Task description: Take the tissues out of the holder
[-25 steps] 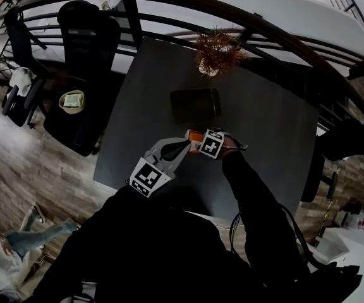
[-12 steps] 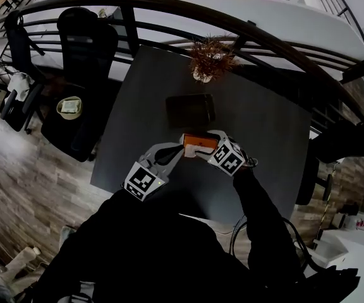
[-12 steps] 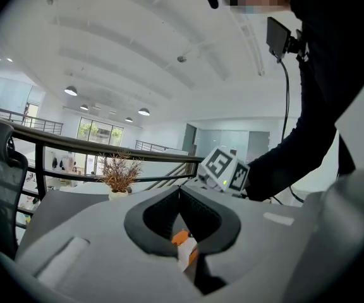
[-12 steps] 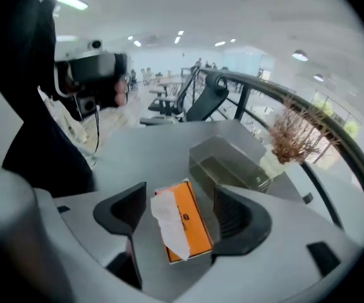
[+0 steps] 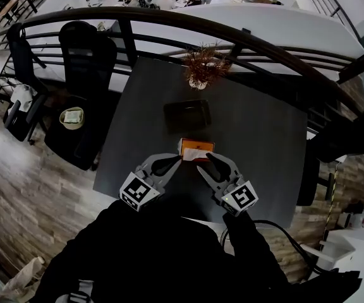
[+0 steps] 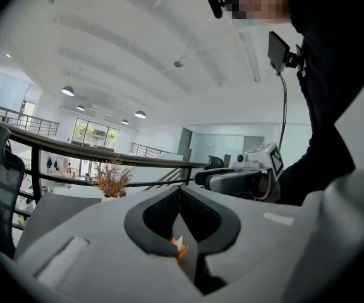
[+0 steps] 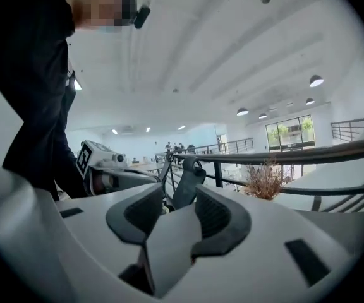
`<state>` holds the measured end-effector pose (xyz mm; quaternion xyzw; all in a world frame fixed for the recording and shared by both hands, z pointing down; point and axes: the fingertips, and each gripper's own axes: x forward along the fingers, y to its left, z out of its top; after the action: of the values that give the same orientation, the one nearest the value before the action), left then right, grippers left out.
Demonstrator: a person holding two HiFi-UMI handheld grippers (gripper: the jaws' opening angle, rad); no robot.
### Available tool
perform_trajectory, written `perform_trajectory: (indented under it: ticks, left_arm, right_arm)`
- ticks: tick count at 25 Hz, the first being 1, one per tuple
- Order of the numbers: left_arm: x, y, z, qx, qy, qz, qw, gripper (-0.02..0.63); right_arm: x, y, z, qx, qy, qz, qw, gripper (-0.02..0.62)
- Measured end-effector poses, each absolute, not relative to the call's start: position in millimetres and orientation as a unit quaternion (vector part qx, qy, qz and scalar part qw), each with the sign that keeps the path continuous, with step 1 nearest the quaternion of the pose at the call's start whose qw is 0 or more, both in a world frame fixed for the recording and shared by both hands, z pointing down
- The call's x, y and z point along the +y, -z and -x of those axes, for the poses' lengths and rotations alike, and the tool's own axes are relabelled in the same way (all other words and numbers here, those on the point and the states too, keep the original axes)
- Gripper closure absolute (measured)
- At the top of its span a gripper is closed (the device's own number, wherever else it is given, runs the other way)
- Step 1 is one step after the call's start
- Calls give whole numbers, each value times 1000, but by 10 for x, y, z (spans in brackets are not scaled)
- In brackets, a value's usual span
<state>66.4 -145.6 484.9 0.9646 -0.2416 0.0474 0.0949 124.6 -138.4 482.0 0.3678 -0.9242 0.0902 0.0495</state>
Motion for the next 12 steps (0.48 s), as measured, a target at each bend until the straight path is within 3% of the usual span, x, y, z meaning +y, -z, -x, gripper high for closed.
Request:
perform_trajectory:
  ticks: [2,12]
  left_arm:
    - [-1412,-4802,-689,-240,-44,-965,94,598]
    - [-1252,-4697,-774,-230,-43,-969,84,598]
  right_arm:
    - [-1286,-4720,-1232,-924,-81,-373,10,590]
    - [-1156,-4746,-1194,-916,-82,-393,5,594]
